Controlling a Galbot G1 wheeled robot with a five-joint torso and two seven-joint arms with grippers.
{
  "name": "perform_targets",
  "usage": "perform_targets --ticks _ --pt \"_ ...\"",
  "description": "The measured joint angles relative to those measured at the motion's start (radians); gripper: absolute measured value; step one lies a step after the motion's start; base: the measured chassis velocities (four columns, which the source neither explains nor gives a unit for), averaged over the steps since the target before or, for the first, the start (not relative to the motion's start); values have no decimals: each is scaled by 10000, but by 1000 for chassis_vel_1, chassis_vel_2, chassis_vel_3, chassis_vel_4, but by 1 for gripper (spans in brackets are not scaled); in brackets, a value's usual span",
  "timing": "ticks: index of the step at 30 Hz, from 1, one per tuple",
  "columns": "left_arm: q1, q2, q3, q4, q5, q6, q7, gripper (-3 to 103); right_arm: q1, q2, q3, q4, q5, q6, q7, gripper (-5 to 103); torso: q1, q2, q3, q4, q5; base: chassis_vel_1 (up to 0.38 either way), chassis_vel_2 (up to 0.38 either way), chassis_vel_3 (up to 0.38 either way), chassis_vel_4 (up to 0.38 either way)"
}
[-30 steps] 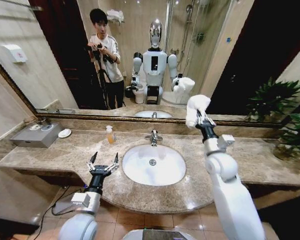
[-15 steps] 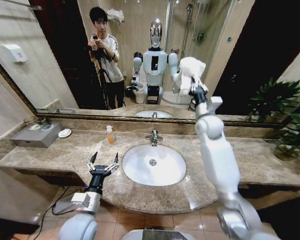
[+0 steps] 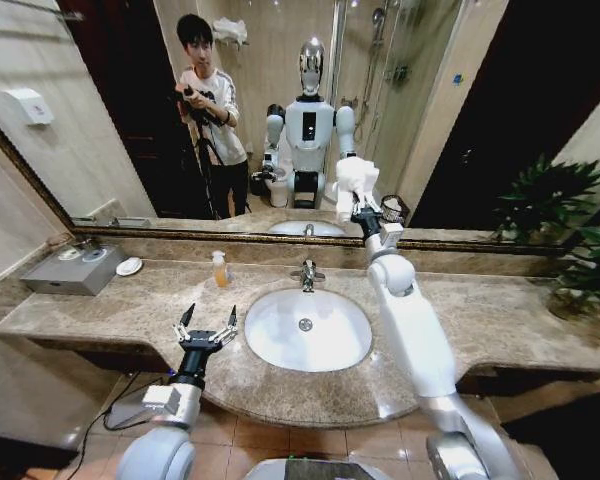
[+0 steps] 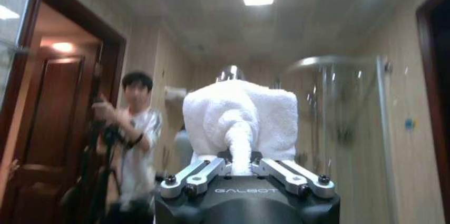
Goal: Pick up the towel from the sink counter and wipe the mirror surface.
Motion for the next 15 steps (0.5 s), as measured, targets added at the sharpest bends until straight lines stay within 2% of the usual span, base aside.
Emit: perform_targets --ticks 9,15 --pt "0 0 0 0 0 0 0 100 1625 -871 -16 200 289 -522 210 9 0 0 -1 -3 -1 0 0 0 0" --pt "0 0 0 0 0 0 0 100 1160 -755 -160 -43 188 -442 177 9 0 1 -1 -2 1 0 0 0 0"
